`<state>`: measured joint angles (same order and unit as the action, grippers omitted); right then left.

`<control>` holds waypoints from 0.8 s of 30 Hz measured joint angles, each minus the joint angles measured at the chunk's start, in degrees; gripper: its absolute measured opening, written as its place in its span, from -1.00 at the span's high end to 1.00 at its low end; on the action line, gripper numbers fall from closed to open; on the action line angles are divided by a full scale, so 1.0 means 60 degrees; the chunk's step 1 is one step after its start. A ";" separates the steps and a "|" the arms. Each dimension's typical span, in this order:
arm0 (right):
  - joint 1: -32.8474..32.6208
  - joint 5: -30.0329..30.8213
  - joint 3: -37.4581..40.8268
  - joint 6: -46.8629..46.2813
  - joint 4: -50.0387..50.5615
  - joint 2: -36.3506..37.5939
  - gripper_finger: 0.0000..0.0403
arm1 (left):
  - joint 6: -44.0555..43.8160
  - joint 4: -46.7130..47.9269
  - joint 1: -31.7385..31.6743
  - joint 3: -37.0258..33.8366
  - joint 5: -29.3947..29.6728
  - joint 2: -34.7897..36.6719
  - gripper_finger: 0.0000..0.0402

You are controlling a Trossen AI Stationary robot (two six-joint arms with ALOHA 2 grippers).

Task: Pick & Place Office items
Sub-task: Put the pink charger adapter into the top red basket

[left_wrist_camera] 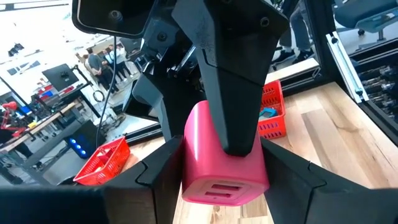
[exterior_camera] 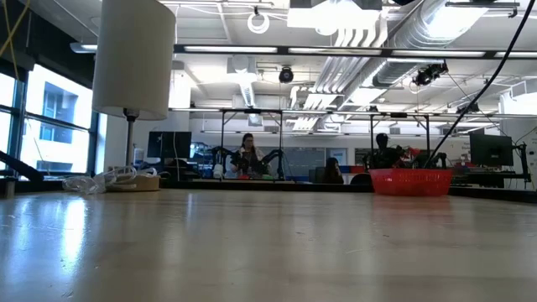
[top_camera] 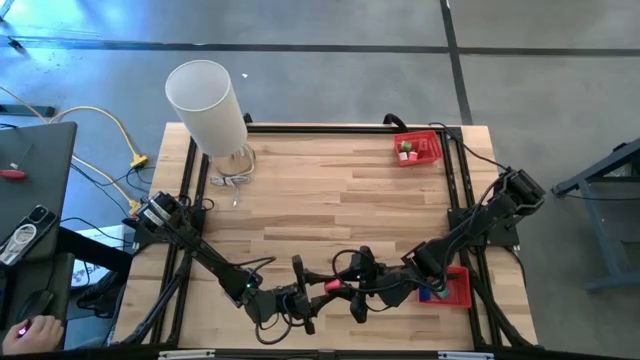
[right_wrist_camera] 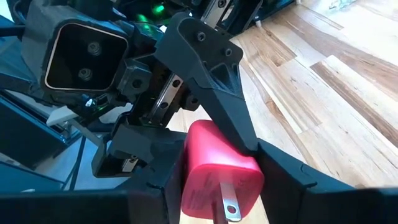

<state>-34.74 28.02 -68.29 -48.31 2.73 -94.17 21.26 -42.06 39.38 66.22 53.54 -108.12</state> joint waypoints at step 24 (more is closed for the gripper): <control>-0.0007 0.0020 0.0025 0.0130 0.0272 -0.0015 0.26 | 0.0130 -0.0179 0.0131 0.0029 -0.0402 -0.0004 -0.02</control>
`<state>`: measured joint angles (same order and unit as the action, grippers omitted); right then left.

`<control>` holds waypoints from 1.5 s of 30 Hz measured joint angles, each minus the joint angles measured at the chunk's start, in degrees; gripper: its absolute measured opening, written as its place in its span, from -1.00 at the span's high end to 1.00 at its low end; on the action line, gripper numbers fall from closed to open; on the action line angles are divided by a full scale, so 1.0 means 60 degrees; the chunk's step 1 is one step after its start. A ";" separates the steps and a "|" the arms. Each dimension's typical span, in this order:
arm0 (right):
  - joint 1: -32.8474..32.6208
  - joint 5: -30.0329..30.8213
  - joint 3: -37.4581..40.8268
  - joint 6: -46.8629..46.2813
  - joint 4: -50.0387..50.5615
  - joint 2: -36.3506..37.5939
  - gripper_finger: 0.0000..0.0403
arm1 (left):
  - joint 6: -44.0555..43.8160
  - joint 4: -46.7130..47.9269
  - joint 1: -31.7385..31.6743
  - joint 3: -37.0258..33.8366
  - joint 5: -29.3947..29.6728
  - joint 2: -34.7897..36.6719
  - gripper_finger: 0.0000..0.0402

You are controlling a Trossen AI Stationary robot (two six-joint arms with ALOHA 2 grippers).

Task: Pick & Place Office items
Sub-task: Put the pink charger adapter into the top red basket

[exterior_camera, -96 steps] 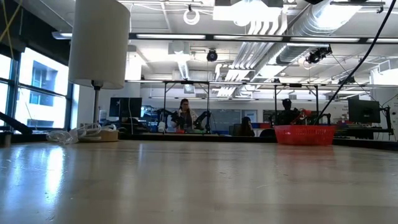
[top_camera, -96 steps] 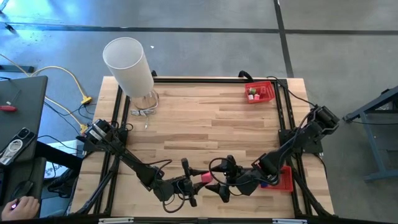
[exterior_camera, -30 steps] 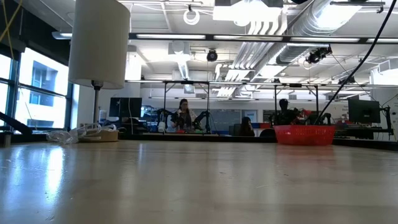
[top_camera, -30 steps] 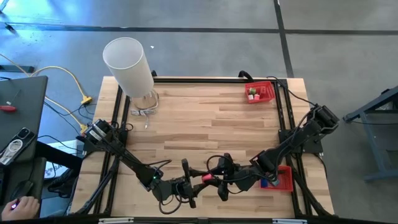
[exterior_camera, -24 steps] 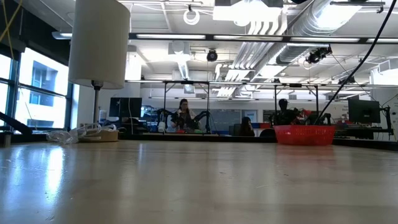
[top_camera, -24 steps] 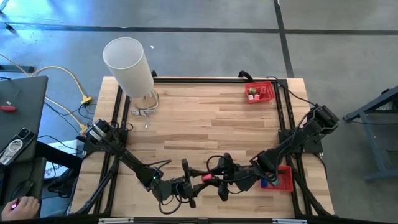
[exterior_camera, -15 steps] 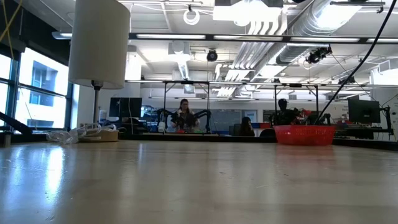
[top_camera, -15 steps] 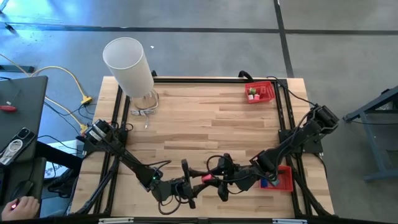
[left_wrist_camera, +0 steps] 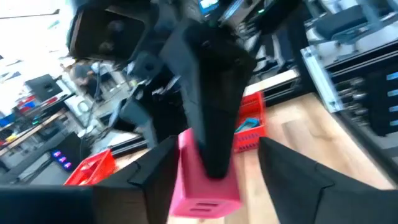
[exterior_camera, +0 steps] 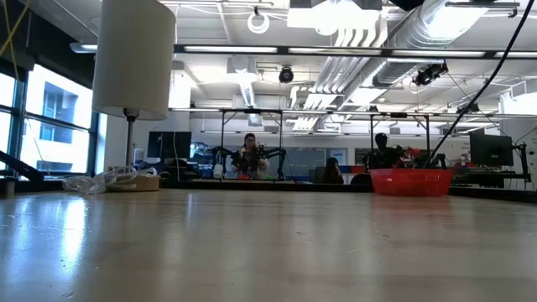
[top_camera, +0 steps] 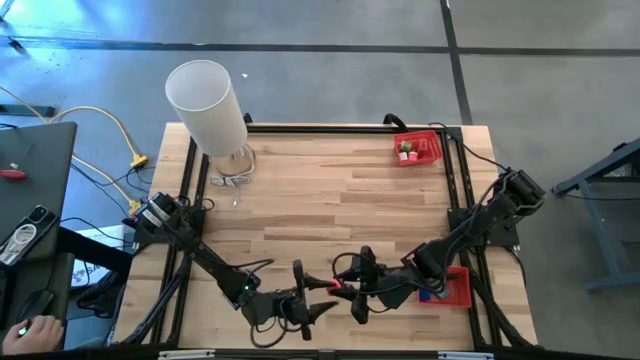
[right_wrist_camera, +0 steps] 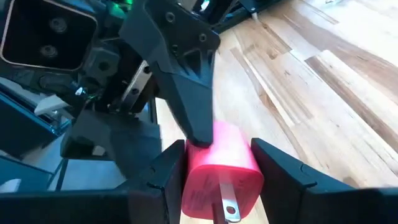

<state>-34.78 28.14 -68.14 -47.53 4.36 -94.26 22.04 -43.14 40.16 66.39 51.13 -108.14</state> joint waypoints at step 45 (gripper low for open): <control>0.0467 0.0816 -0.0029 -0.5632 1.0879 0.0279 0.27 | -0.4058 0.2917 -0.0864 -0.0029 -0.3238 0.0365 -0.60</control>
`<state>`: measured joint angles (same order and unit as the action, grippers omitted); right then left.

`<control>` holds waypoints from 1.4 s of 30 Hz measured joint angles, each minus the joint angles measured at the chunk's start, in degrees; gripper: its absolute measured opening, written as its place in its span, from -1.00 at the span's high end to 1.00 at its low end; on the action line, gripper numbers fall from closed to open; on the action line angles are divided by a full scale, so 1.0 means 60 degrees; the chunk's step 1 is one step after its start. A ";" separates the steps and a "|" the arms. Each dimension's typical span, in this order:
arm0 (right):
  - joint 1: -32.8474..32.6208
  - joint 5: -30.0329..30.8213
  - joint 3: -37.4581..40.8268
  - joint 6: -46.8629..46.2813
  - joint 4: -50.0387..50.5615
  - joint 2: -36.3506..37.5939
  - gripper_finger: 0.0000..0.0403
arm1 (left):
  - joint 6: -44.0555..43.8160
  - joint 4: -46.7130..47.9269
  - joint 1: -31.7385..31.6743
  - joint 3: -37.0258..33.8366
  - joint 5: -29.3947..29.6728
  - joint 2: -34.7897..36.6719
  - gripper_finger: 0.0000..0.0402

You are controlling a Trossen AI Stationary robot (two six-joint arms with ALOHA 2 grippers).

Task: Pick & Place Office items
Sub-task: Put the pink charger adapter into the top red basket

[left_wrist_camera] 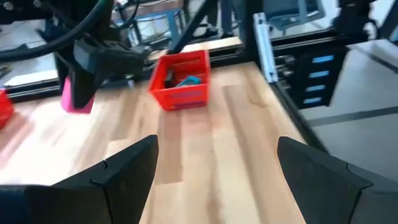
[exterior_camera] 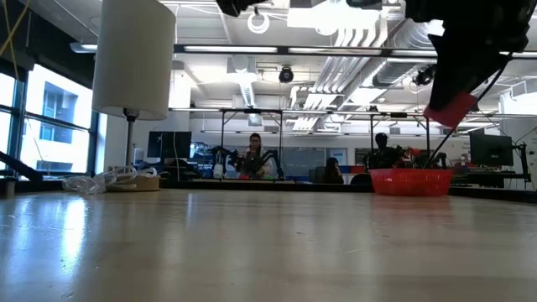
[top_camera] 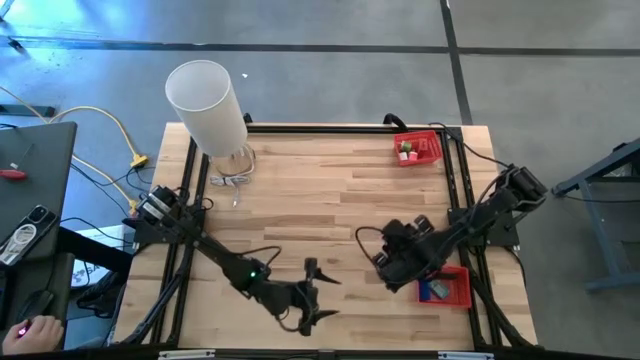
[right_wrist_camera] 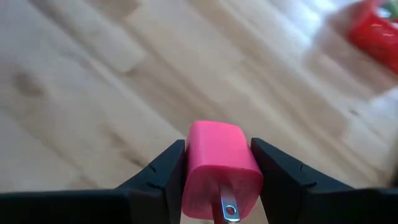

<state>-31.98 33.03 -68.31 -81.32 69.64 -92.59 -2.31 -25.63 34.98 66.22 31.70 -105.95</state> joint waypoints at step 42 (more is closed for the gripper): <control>0.8647 -0.0562 0.0000 0.6951 -0.0178 0.2759 0.27 | 0.0016 0.3017 -0.1318 -0.0396 -0.0396 0.1960 -0.60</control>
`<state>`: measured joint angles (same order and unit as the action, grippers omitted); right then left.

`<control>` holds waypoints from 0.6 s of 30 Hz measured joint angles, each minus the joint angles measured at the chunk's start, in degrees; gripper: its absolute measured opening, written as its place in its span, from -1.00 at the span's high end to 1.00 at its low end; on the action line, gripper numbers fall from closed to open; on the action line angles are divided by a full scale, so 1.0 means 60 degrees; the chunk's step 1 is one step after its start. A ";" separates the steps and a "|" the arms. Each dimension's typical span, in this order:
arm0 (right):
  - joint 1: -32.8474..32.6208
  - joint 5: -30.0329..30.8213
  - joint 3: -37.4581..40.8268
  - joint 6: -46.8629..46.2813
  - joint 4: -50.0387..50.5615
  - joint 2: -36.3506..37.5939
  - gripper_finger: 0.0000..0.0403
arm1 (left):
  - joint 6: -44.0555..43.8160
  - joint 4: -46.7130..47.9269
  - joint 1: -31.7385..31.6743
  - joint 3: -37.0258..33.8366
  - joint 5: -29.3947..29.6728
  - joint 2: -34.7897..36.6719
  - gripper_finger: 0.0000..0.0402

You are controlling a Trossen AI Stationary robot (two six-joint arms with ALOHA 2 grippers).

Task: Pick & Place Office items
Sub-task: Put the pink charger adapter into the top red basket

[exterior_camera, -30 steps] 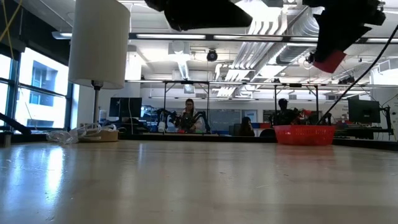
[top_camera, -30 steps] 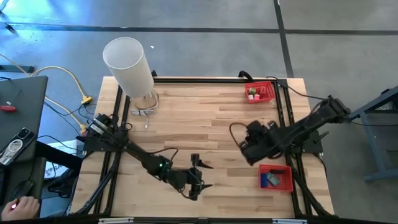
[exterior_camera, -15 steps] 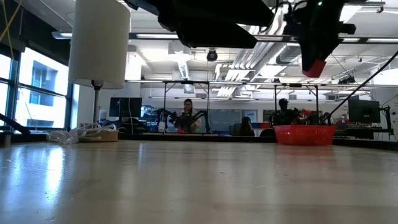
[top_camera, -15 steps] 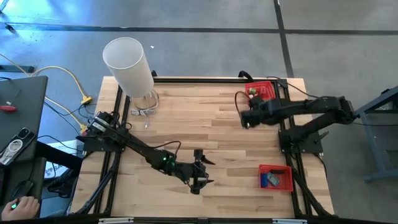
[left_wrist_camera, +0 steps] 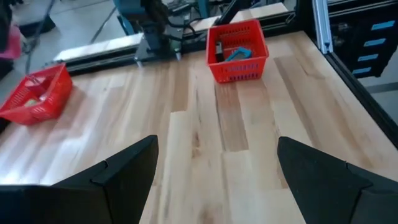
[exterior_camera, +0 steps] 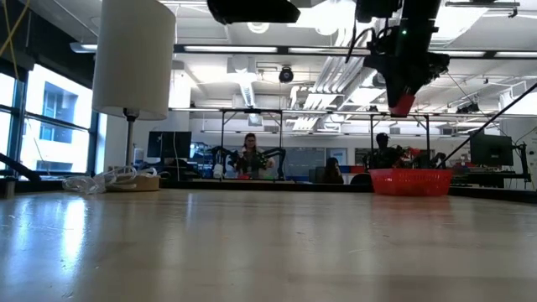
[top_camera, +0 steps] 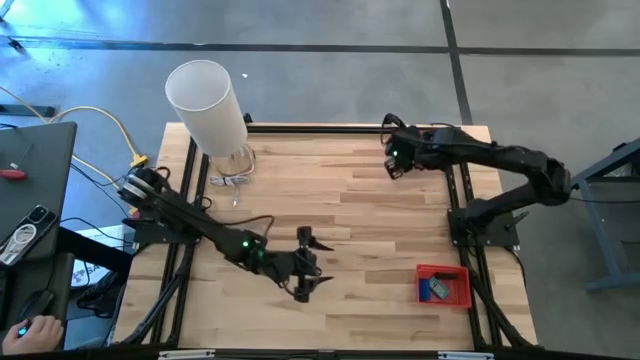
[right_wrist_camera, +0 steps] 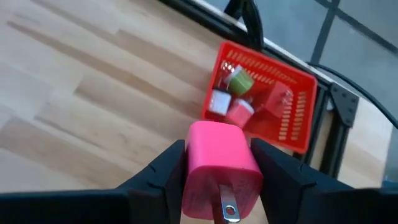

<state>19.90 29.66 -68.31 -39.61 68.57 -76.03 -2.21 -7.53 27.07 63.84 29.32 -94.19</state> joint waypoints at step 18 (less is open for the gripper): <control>0.3470 -0.1765 0.0000 0.2529 -0.2038 -0.1557 0.27 | 0.0016 -0.1010 -0.1797 -0.3970 -0.1988 0.3259 -0.60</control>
<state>40.71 19.07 -68.31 -24.44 56.34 -85.37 -2.12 -13.59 16.28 40.02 17.39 -74.64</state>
